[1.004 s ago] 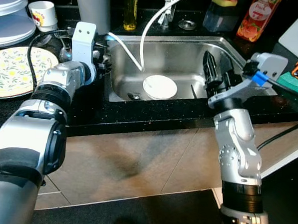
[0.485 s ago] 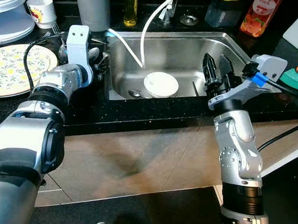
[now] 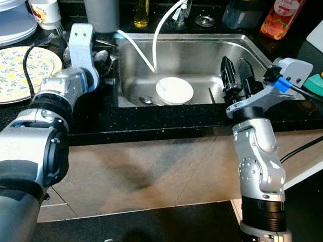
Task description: Kitchen organization
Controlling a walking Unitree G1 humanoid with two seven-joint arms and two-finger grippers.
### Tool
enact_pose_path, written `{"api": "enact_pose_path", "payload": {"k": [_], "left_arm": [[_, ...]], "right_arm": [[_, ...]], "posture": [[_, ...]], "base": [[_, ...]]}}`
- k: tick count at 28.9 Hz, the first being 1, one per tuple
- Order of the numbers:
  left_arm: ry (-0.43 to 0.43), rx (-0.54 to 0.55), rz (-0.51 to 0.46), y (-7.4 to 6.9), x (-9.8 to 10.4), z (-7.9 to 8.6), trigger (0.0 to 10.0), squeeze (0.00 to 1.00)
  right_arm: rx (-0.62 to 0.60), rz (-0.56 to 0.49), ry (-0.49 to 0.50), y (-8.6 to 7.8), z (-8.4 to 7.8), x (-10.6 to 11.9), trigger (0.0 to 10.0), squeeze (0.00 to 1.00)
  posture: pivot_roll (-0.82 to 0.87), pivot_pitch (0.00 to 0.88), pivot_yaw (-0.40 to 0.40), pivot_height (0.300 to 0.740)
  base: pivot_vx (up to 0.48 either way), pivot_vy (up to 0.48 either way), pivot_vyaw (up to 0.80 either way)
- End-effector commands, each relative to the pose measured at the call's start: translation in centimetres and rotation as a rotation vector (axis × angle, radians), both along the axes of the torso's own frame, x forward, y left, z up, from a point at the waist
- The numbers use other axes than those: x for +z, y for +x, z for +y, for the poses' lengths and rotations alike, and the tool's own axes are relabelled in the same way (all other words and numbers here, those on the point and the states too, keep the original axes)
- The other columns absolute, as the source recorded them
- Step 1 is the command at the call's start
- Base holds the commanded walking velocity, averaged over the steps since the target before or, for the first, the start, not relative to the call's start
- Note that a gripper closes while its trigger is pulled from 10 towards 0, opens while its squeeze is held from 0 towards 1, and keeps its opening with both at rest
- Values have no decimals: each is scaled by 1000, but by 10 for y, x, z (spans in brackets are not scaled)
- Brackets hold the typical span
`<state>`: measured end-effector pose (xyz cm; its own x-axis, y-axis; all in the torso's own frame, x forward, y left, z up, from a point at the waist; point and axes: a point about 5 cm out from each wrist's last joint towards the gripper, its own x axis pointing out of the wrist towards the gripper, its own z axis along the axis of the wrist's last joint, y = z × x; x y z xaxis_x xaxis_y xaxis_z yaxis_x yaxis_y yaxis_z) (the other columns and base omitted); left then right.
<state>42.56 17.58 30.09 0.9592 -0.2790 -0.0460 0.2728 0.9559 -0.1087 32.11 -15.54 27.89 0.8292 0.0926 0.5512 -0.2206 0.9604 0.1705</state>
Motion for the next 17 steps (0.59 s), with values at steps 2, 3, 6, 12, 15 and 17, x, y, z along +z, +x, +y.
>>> {"api": "enact_pose_path", "payload": {"k": [2, 3, 6, 12, 15, 17], "left_arm": [[-2, -52, -86, -1, 20, -11, 10000, 0], [-2, -52, -86, -1, 20, -11, 10000, 0], [35, -104, -147, -2, 32, -25, 10000, 0], [201, -209, -65, -1, -4, -65, 10000, 0], [334, -100, -20, 1, -25, -62, 10000, 0], [359, 1, 2, 3, -32, -53, 10000, 0]], "right_arm": [[5, -6, -4, 1, 1, 2, 10000, 0], [5, -6, -4, 1, 1, 2, 10000, 0], [5, -7, -5, 1, 0, 3, 10000, 0], [5, -17, -4, 3, 1, 4, 10000, 0], [-1, -25, -2, 2, 0, 5, 10000, 0], [-8, -25, -2, 1, -1, 5, 10000, 0]], "posture": [[133, 156, -7, 740], [133, 156, -7, 740], [134, 144, -8, 740], [130, 125, 3, 740], [121, 120, 9, 740], [117, 121, 11, 740]], "base": [[0, 0, 0], [0, 0, 0], [0, 0, 0], [0, 0, 0], [0, 0, 0], [0, 0, 0]]}}
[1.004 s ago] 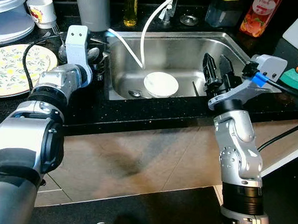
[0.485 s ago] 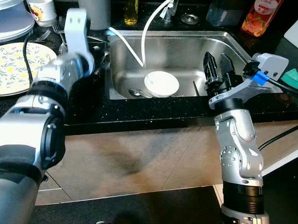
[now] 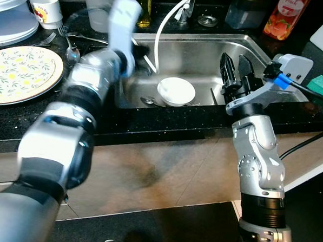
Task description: Kitchen organization
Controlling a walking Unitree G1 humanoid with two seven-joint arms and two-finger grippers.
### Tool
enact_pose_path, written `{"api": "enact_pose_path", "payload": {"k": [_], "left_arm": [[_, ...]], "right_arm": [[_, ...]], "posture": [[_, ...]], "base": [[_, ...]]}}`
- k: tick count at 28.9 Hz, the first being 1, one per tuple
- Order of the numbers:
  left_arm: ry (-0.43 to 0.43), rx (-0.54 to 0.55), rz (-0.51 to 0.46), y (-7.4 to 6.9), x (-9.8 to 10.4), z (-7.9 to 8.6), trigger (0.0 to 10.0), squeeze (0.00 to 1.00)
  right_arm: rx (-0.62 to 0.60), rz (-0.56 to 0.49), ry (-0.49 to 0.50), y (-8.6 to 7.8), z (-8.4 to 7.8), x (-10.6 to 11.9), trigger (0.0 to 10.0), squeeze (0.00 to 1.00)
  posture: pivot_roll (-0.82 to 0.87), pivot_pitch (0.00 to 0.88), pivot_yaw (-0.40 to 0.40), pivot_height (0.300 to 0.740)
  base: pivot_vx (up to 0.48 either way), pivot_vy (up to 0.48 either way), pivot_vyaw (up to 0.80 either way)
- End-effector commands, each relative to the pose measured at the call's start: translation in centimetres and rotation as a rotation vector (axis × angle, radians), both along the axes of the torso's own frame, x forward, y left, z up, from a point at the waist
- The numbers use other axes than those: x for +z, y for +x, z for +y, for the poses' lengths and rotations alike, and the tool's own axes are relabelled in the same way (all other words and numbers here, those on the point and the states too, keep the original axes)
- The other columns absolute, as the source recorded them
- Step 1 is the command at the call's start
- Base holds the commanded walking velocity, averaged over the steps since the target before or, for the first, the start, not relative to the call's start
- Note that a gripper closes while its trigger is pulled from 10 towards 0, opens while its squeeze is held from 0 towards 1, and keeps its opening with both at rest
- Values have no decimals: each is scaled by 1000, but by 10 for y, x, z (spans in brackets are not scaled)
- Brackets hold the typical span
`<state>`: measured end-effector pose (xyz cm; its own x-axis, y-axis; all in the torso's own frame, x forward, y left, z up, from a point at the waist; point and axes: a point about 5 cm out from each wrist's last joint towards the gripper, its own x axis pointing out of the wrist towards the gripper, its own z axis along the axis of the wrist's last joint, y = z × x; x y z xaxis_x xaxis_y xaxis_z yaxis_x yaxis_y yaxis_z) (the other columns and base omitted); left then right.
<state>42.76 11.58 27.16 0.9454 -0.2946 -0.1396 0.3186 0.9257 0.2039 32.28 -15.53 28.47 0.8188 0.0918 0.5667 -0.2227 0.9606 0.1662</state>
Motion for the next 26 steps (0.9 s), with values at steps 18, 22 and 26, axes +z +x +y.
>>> {"api": "enact_pose_path", "payload": {"k": [18, 22, 26], "left_arm": [[-260, 411, 101, -2, -22, 72, 10000, 0], [-287, 361, 170, -3, -32, 64, 10000, 0], [-338, 287, 212, -4, -35, 53, 10000, 0]], "right_arm": [[-15, 0, 0, -2, -3, -3, 10000, 0], [-18, 1, 1, -3, -4, -3, 10000, 0], [-20, 2, 0, -3, -4, -4, 10000, 0]], "posture": [[125, 126, 11, 740], [120, 130, 14, 740], [117, 134, 14, 740]], "base": [[0, 0, 0], [0, 0, 0], [0, 0, 0]]}}
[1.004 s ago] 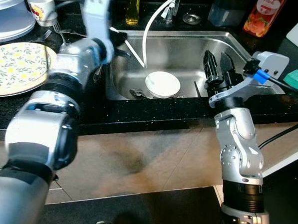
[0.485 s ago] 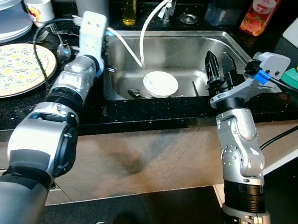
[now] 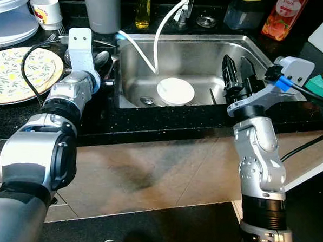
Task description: Kitchen organization
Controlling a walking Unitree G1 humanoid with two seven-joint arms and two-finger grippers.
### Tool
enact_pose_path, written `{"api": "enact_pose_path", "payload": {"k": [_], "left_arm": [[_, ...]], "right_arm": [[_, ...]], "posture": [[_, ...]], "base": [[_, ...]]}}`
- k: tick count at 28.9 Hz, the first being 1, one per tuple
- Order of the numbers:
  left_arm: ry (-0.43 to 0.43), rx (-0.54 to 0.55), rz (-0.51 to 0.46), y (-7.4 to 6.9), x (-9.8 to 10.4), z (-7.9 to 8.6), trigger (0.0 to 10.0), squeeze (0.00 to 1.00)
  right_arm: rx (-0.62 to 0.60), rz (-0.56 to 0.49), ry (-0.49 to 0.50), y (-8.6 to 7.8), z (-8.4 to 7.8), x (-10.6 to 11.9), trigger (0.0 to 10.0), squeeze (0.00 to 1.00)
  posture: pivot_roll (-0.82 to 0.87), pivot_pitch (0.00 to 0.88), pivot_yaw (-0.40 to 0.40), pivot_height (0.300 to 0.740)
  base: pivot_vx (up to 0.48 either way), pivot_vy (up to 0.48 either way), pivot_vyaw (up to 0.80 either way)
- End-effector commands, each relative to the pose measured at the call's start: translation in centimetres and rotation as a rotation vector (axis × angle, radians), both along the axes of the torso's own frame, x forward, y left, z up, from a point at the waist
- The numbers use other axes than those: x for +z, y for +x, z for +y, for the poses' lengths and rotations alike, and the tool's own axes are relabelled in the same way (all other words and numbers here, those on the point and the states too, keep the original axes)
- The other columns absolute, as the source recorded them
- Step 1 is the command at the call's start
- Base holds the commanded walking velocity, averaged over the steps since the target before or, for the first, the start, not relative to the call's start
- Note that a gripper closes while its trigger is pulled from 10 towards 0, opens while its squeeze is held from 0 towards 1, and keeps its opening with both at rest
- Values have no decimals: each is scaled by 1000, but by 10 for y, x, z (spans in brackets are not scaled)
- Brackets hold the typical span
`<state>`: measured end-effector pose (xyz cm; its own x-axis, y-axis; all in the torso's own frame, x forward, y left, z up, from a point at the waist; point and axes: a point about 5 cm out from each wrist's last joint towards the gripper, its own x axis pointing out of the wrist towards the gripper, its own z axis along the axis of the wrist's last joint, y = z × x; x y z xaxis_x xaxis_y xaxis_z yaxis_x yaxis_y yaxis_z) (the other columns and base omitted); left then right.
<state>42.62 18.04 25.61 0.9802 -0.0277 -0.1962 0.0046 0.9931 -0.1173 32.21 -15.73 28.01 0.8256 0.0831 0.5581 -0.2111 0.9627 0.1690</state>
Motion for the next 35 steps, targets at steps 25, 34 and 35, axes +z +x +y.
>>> {"api": "enact_pose_path", "payload": {"k": [25, 34, 35], "left_arm": [[525, -294, -270, -14, 63, 1, 10000, 0], [1235, -501, -212, -75, 80, 62, 10000, 0], [1277, -511, -201, -78, 82, 65, 10000, 0]], "right_arm": [[-9, -12, -6, -1, -3, 3, 10000, 0], [15, -9, -3, 3, 1, 1, 10000, 0], [19, -12, -1, 4, 2, 2, 10000, 0]], "posture": [[136, 132, 6, 740], [183, 121, -5, 740], [183, 121, -5, 740]], "base": [[0, 0, 0], [0, 0, 0], [0, 0, 0]]}}
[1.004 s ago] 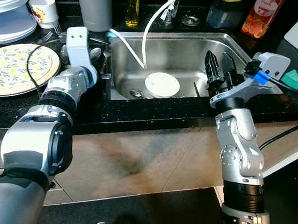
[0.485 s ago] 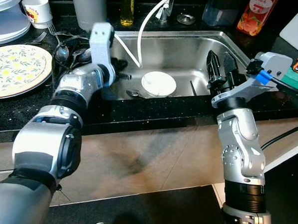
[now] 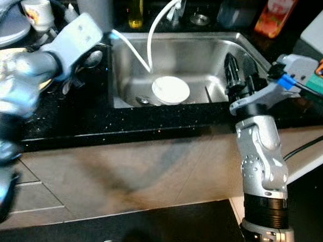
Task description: Kitchen organization
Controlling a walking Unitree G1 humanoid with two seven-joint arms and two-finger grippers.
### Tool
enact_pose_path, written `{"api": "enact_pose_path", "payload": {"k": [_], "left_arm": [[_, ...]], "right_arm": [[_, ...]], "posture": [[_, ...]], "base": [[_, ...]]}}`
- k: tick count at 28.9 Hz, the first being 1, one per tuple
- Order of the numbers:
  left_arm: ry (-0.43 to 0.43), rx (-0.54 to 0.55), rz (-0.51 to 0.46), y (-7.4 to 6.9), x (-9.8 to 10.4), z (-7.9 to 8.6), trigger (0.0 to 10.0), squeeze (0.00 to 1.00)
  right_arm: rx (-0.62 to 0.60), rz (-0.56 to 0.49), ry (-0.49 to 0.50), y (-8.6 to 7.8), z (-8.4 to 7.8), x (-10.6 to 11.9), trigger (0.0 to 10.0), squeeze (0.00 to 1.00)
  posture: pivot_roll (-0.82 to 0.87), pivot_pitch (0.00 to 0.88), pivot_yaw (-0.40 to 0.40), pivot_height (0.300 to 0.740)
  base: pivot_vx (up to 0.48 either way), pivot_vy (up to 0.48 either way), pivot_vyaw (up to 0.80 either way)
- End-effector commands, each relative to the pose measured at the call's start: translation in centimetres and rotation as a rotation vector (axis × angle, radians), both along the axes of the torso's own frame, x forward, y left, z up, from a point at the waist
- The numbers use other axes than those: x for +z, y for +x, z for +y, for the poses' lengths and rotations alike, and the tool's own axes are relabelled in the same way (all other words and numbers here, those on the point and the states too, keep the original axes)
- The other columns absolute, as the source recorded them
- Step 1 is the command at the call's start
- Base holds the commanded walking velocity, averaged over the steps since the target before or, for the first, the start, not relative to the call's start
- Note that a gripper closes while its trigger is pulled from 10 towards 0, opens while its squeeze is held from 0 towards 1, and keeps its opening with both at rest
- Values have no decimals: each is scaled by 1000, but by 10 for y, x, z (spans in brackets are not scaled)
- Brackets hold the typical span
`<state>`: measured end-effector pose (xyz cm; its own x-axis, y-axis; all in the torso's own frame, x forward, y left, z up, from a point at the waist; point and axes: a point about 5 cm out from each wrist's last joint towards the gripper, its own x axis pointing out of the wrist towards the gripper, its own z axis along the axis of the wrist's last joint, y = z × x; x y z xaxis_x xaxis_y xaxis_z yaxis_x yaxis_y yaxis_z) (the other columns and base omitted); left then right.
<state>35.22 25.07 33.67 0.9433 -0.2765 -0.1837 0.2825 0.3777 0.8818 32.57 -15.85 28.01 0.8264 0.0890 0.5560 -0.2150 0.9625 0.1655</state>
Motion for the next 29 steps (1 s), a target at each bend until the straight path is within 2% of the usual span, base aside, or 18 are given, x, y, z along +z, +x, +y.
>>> {"api": "enact_pose_path", "payload": {"k": [1, 2, 3, 4, 9, 10, 13, 16, 21, 29], "left_arm": [[110, -39, 13, -4, 2, -2, 10000, 4], [141, -29, 15, -5, 2, 1, 10000, 455], [156, -10, 13, -4, 2, 3, 10000, 831], [163, 7, 11, -1, 1, 4, 10000, 1000], [179, 9, 49, 7, -10, 0, 10000, 1000], [187, 0, 68, 11, -16, -4, 10000, 0], [204, -3, 83, 15, -20, -8, 10000, 0], [281, 11, 65, 34, -29, -21, 10000, 0], [287, 8, 62, 41, -30, -29, 10000, 0], [329, -6, 121, 48, -42, -37, 10000, 0]], "right_arm": [[16, -16, 5, 1, 4, 2, 10000, 0], [18, -17, 7, 1, 4, 3, 10000, 0], [19, -18, 7, 2, 5, 3, 10000, 0], [20, -18, 7, 2, 5, 3, 10000, 0], [19, -22, 8, 2, 4, 3, 10000, 0], [14, -22, 9, 2, 3, 3, 10000, 0], [11, -23, 10, 2, 3, 3, 10000, 0], [3, -28, 11, 1, 1, 4, 10000, 0], [-2, -31, 13, 1, 0, 4, 10000, 0], [-3, -38, 12, 1, 1, 4, 10000, 0]], "posture": [[185, 117, -6, 740], [185, 117, -6, 740], [187, 113, -7, 740], [187, 113, -7, 740], [181, 108, -4, 740], [180, 105, -2, 740], [180, 105, -2, 740], [170, 99, 8, 740], [168, 97, 9, 740], [161, 82, 11, 740]], "base": [[0, 0, 0], [0, 0, 0], [0, 0, 0], [0, 0, 0], [0, 0, 0], [0, 0, 0], [0, 0, 0], [0, 0, 0], [0, 0, 0], [0, 0, 0]]}}
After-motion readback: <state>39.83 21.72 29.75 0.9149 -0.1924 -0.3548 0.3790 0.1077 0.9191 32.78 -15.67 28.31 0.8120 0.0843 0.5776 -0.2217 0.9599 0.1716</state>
